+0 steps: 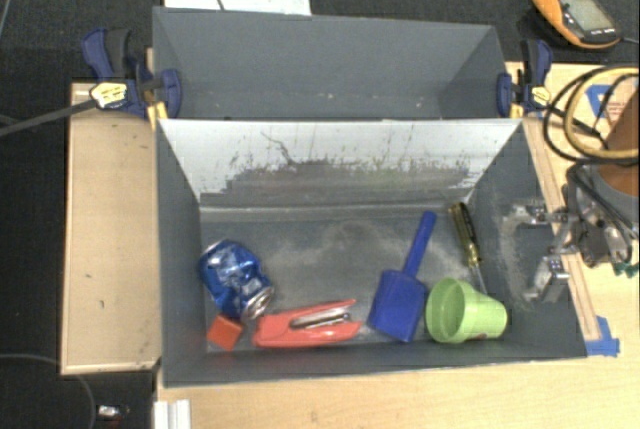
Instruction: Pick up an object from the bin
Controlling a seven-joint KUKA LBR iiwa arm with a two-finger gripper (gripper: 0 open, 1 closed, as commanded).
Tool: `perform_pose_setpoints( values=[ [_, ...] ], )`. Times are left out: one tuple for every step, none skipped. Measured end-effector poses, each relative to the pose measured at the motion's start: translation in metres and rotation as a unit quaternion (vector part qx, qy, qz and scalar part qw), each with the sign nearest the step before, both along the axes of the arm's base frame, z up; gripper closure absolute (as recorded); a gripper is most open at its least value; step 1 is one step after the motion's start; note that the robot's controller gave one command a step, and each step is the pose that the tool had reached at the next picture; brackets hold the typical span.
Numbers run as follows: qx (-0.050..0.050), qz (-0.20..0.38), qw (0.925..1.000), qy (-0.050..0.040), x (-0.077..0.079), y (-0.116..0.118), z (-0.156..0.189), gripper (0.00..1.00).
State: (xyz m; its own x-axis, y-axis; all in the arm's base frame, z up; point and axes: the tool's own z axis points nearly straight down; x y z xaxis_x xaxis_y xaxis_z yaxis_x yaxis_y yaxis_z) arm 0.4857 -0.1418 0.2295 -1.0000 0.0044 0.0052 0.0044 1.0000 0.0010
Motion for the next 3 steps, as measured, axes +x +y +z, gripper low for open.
perform_pose_setpoints(
  values=[
    [-0.001,0.003,1.0,-0.0042,0.002,0.001,0.005,0.0],
    [-0.001,-0.074,0.9972,-0.0054,-0.002,0.01,-0.097,0.0],
    [-0.002,-0.053,0.9986,-0.0073,-0.004,0.019,-0.1,0.0]
  ],
)
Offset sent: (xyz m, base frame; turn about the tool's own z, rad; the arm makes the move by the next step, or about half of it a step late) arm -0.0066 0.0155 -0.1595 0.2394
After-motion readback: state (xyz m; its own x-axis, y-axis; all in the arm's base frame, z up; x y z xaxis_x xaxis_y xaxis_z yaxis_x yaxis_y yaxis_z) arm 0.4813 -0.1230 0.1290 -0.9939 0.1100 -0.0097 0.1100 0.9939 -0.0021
